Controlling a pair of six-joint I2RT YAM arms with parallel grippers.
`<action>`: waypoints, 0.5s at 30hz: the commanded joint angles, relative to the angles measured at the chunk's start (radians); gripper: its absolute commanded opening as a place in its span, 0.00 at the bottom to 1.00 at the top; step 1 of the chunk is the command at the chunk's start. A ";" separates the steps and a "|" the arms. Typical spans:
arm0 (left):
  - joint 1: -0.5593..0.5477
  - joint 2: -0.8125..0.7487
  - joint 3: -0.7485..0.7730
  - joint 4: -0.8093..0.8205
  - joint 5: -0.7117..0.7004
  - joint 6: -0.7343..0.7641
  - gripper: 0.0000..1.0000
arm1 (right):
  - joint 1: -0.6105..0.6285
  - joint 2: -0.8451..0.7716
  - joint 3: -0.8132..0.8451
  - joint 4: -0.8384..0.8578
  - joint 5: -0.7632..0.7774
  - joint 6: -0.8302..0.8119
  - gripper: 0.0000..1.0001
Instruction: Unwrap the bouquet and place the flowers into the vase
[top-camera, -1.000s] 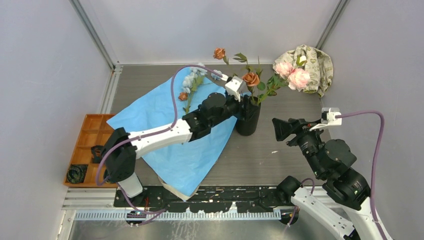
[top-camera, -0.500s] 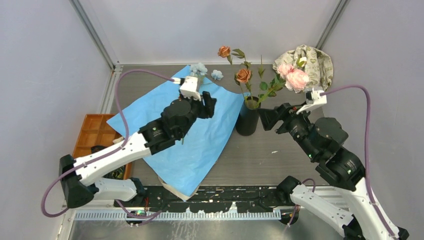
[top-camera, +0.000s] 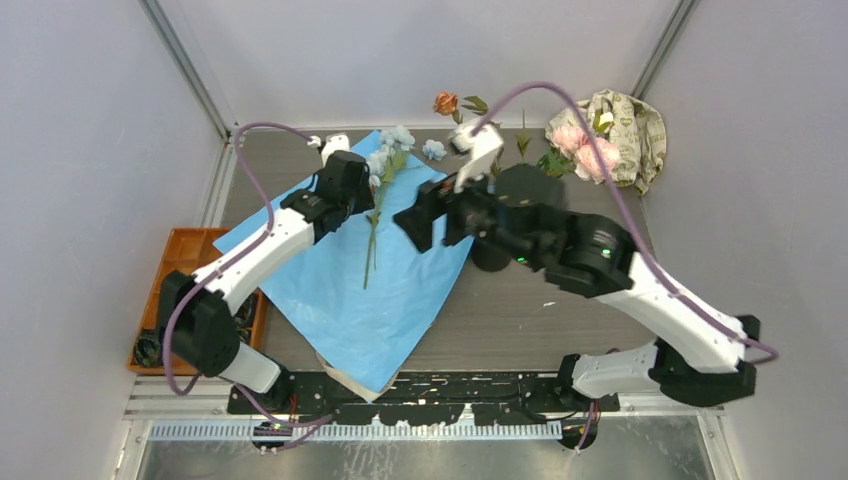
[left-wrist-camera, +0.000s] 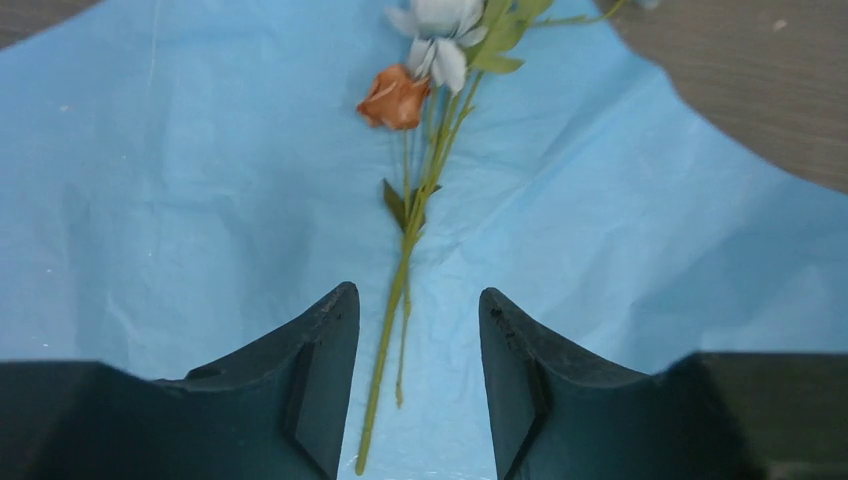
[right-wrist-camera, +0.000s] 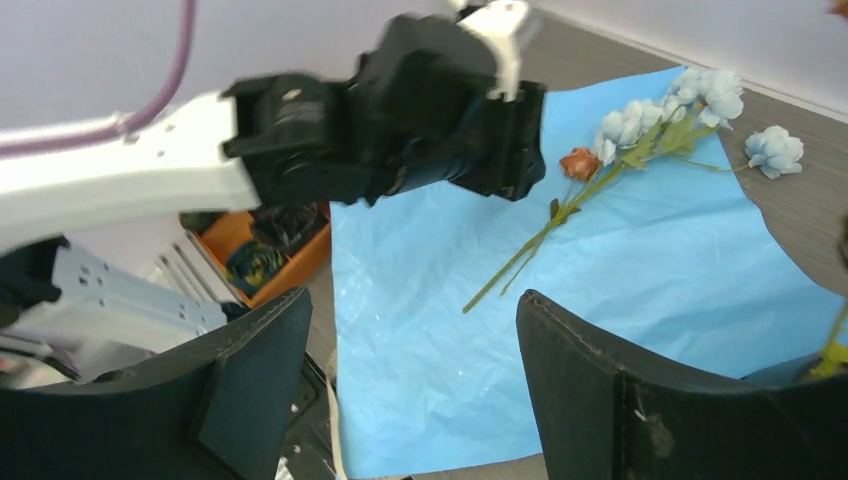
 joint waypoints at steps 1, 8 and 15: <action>0.058 0.072 0.010 -0.047 0.155 -0.099 0.45 | 0.142 0.134 0.116 -0.128 0.257 -0.093 0.79; 0.124 -0.165 -0.133 -0.079 0.012 -0.189 0.47 | 0.162 0.272 0.069 -0.115 0.204 0.008 0.70; 0.133 -0.562 -0.144 -0.252 -0.298 -0.201 0.49 | 0.164 0.400 0.046 -0.089 0.178 0.096 0.67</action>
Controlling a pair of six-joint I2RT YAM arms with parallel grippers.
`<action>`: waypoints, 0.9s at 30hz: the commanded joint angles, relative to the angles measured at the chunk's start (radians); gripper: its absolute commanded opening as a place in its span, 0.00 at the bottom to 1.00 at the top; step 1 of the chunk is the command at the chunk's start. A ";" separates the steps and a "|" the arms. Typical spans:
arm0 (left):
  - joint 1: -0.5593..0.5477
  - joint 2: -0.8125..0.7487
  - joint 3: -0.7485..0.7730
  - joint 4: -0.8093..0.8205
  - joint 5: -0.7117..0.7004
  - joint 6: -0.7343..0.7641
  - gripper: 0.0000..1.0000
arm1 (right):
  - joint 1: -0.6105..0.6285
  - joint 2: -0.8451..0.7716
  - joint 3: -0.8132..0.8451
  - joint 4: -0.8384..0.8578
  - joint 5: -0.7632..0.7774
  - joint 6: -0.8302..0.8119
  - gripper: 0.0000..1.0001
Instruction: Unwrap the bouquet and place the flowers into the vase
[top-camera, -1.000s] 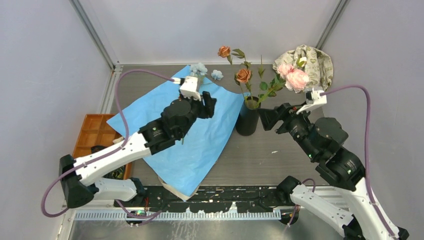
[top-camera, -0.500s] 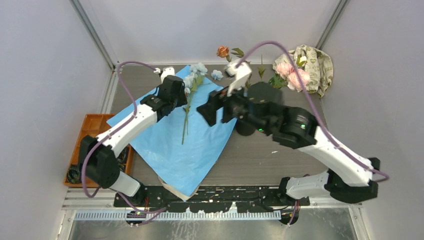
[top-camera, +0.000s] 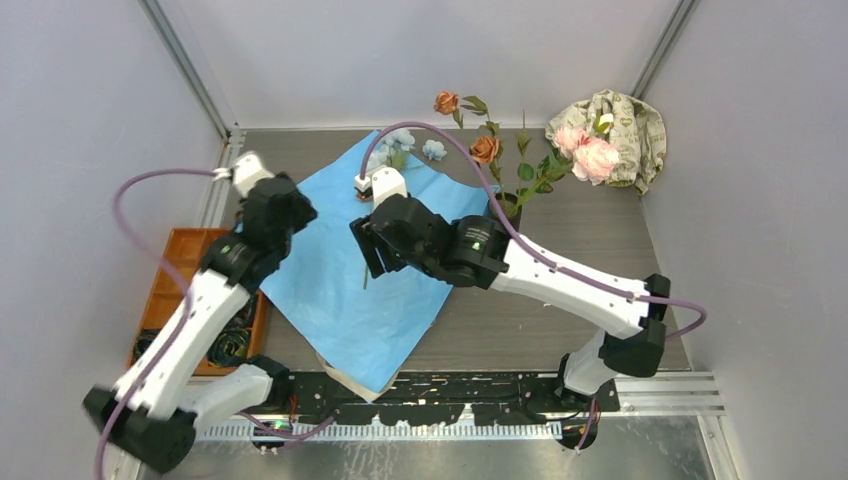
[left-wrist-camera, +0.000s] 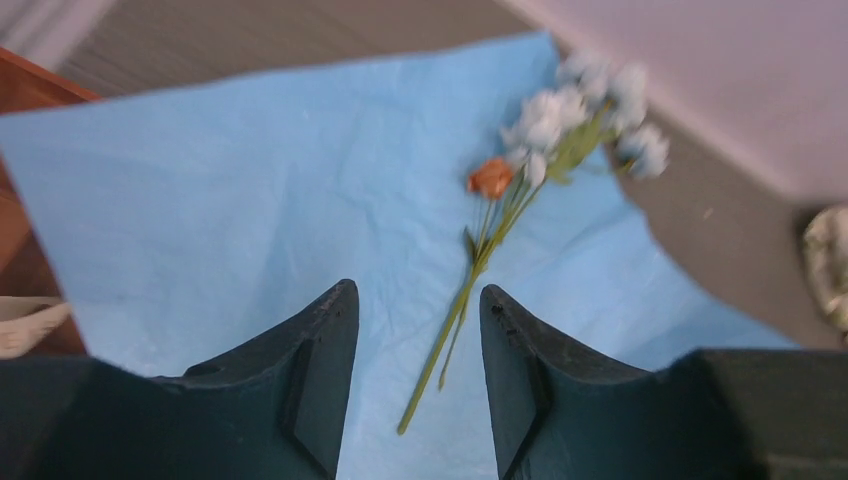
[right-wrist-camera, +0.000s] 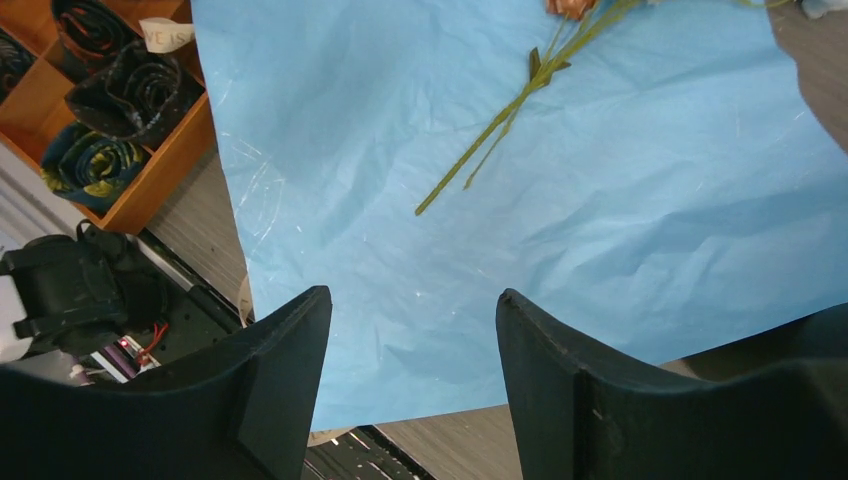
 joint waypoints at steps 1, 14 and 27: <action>0.001 -0.233 0.023 -0.104 -0.252 -0.032 0.49 | 0.006 0.060 0.011 0.049 0.012 0.079 0.66; 0.002 -0.529 0.107 -0.239 -0.302 0.074 0.47 | -0.174 0.688 0.605 -0.208 -0.110 0.187 0.59; 0.002 -0.556 0.016 -0.185 -0.171 0.131 0.47 | -0.360 1.037 0.849 -0.147 -0.096 0.108 0.63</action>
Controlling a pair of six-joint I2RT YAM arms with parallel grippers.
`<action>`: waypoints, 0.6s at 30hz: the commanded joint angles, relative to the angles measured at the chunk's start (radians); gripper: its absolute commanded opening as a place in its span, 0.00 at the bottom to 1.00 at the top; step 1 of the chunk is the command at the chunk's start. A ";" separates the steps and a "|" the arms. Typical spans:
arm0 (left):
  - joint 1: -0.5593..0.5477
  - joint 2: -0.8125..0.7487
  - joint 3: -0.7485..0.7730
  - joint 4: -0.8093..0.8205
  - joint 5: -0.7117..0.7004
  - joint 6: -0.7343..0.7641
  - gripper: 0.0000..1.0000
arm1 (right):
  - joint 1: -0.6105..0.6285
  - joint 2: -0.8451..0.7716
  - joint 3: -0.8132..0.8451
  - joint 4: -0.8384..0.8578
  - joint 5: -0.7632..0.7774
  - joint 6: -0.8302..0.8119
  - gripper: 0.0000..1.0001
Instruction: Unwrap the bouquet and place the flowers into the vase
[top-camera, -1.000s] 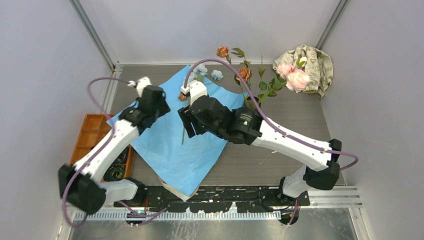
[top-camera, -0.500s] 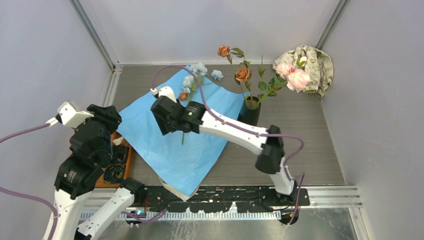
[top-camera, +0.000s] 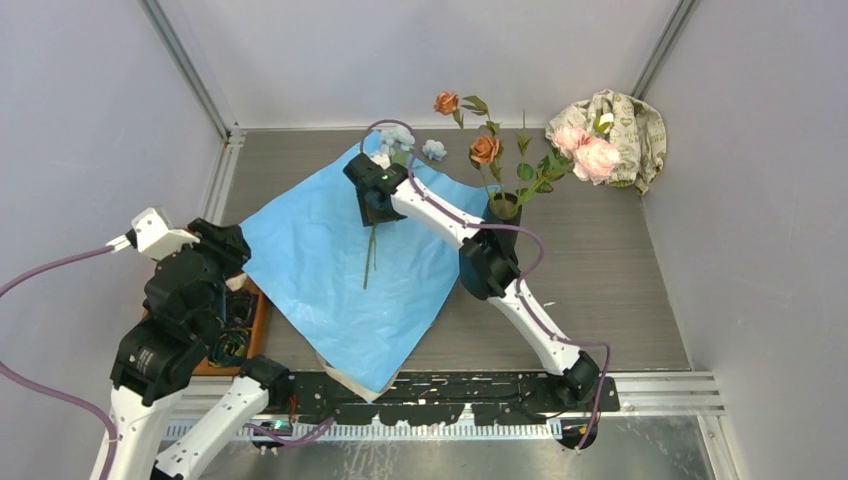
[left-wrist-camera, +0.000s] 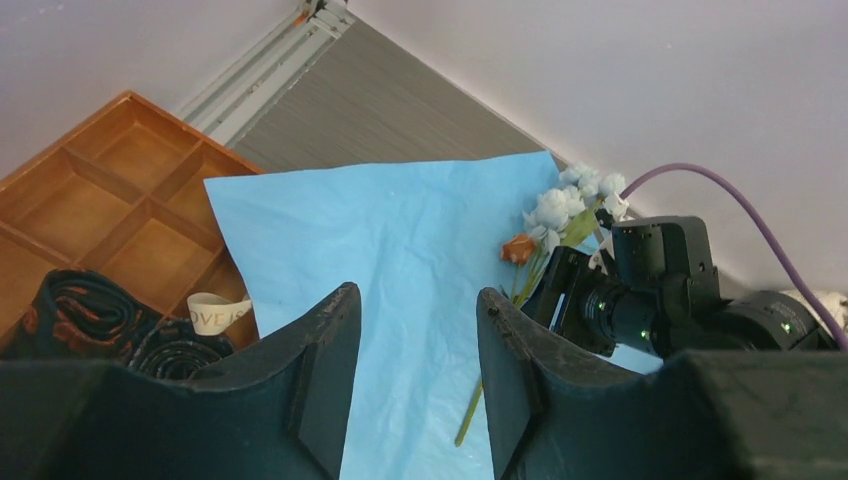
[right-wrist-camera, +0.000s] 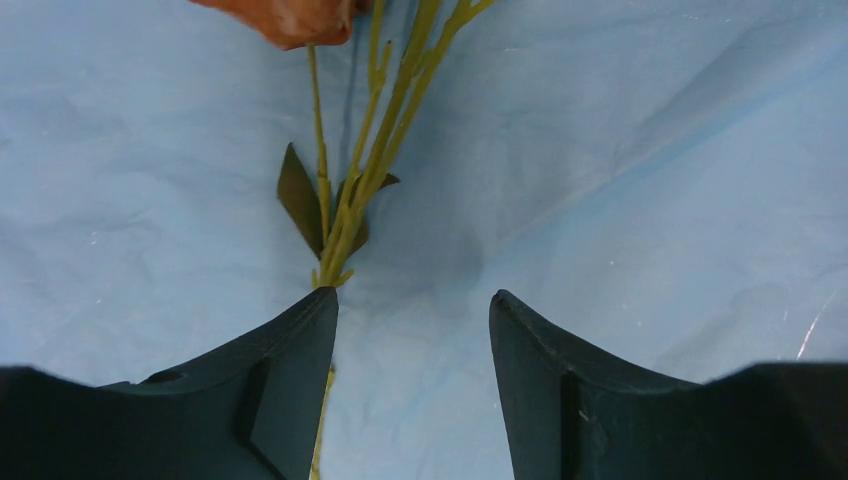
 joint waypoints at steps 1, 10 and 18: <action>0.002 -0.008 -0.034 0.053 0.046 0.034 0.47 | 0.010 -0.016 0.043 0.069 0.005 -0.040 0.63; 0.002 0.004 -0.062 0.086 0.059 0.052 0.47 | 0.005 0.007 0.050 0.124 -0.057 -0.026 0.62; 0.002 0.000 -0.066 0.073 0.083 0.048 0.47 | -0.002 0.042 0.025 0.121 -0.048 0.020 0.55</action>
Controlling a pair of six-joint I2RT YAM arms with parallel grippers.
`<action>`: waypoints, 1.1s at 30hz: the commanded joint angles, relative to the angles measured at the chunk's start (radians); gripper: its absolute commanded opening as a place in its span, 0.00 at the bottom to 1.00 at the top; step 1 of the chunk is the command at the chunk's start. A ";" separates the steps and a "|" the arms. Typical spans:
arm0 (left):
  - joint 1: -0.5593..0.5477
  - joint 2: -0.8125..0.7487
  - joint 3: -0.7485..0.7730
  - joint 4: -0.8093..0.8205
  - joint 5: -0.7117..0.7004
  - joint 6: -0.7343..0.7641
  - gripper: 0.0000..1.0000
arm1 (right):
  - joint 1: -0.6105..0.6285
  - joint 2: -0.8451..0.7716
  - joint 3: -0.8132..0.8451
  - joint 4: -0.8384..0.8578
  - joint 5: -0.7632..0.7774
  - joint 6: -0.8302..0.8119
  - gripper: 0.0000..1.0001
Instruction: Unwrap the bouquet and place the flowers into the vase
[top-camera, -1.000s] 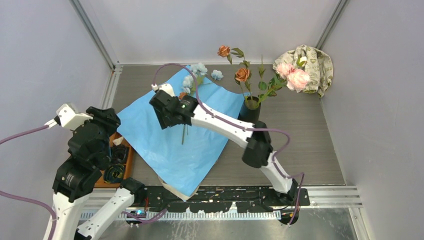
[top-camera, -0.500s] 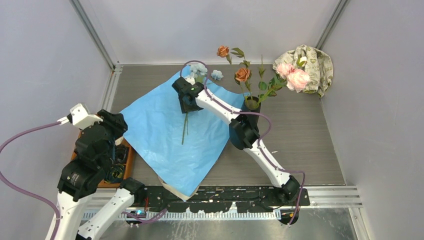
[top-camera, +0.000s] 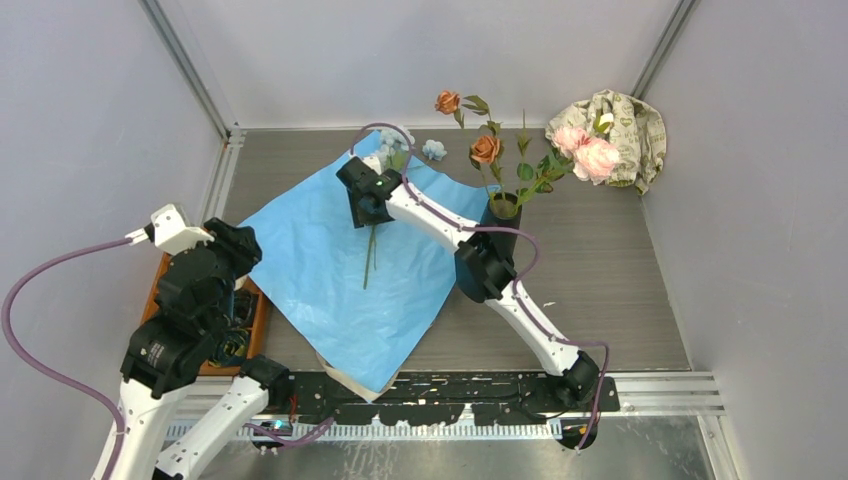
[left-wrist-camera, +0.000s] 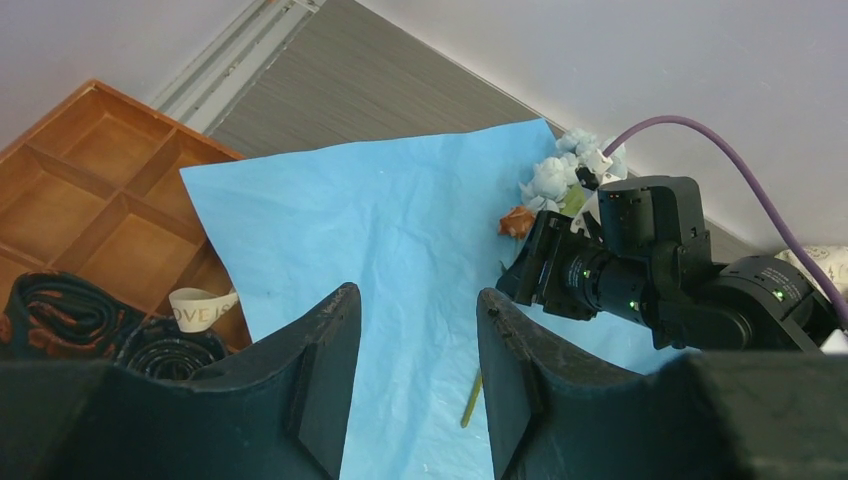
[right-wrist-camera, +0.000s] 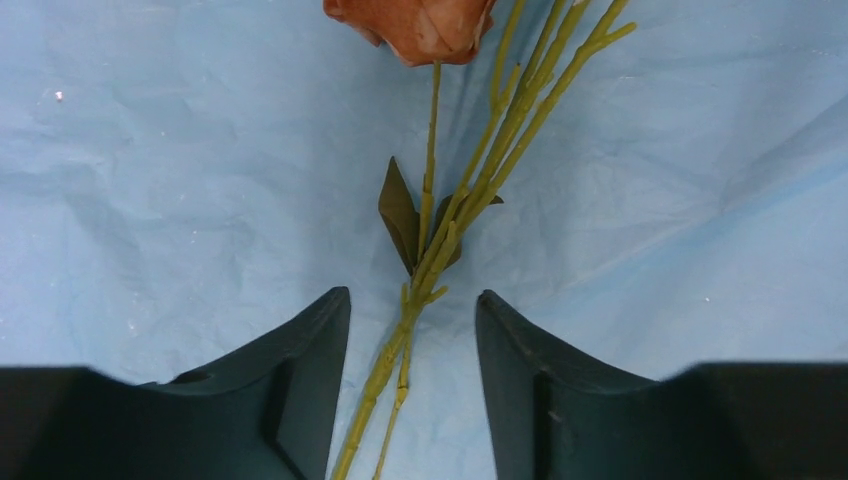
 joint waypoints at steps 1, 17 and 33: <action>0.002 -0.006 -0.001 0.039 0.009 0.014 0.47 | -0.007 0.017 0.017 0.036 -0.001 0.028 0.51; 0.002 -0.047 -0.012 0.019 -0.006 0.025 0.48 | -0.012 0.016 -0.032 0.062 0.004 0.049 0.05; 0.002 -0.039 -0.025 0.029 0.017 0.011 0.48 | 0.050 -0.443 -0.532 0.165 0.030 0.126 0.01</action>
